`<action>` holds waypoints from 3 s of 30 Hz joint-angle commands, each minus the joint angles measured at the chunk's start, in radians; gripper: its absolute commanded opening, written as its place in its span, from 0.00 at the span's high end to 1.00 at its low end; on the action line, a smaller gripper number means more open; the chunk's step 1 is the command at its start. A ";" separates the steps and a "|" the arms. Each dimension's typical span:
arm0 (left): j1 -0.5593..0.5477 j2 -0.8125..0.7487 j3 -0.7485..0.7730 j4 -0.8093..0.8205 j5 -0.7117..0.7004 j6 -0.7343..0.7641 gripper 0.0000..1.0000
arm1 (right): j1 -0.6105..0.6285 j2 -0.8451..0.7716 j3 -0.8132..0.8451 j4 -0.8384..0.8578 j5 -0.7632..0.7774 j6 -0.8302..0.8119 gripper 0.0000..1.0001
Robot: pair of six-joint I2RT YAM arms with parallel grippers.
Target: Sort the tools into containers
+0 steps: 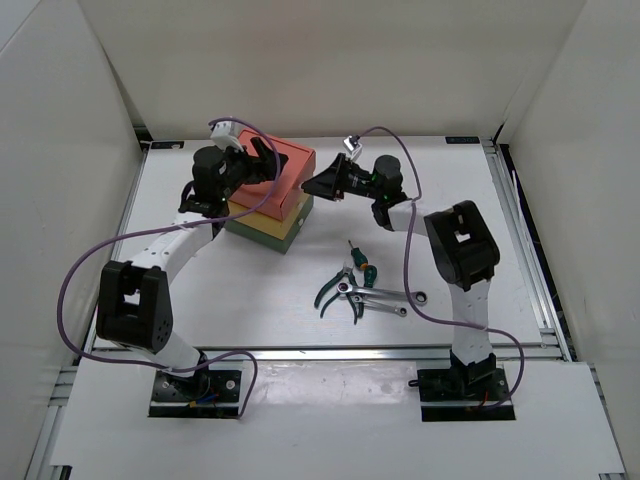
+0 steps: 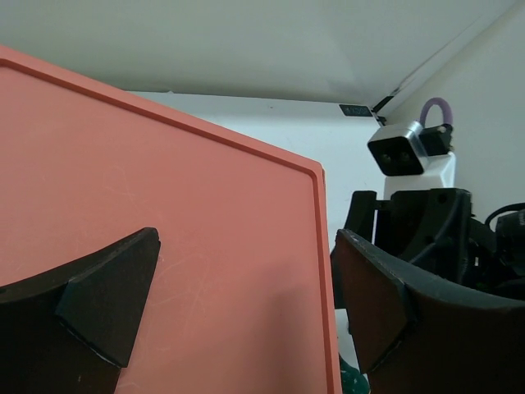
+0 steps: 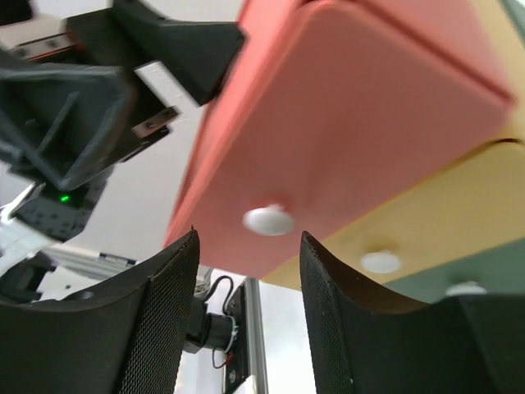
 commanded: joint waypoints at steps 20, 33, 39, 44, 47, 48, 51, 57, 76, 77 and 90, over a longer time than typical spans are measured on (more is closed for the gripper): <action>-0.029 0.053 -0.027 -0.133 -0.006 -0.001 0.01 | 0.044 0.074 0.162 -0.110 0.017 -0.031 0.58; -0.036 0.056 -0.025 -0.155 -0.003 0.018 0.01 | 0.032 0.060 0.136 -0.089 0.017 -0.010 1.00; -0.027 0.034 -0.022 -0.182 -0.018 0.027 0.01 | -0.011 -0.052 0.000 -0.104 0.043 -0.059 1.00; -0.007 0.028 -0.017 -0.190 0.003 0.022 0.01 | -0.045 -0.153 -0.115 -0.104 0.051 -0.089 1.00; 0.002 0.016 -0.017 -0.197 0.003 0.024 0.01 | -0.066 -0.190 -0.180 -0.097 0.046 -0.096 1.00; 0.007 0.016 -0.019 -0.199 0.003 0.028 0.01 | -0.071 -0.214 -0.192 -0.098 0.042 -0.102 1.00; 0.010 0.010 -0.019 -0.204 0.003 0.025 0.01 | -0.100 -0.242 -0.238 -0.095 0.032 -0.108 1.00; 0.011 0.003 -0.019 -0.208 0.009 0.025 0.01 | -0.134 -0.257 -0.289 -0.067 0.015 -0.096 1.00; 0.010 -0.064 -0.008 -0.274 -0.034 0.025 0.01 | -0.012 -0.782 -0.404 -1.159 0.926 -0.783 0.46; 0.010 -0.073 -0.014 -0.271 -0.040 0.007 0.01 | 0.031 -0.828 -0.439 -1.204 1.001 -0.784 0.46; 0.010 -0.220 -0.162 -0.248 -0.064 -0.021 0.01 | 0.200 -0.951 -0.657 -1.322 1.029 -0.783 0.51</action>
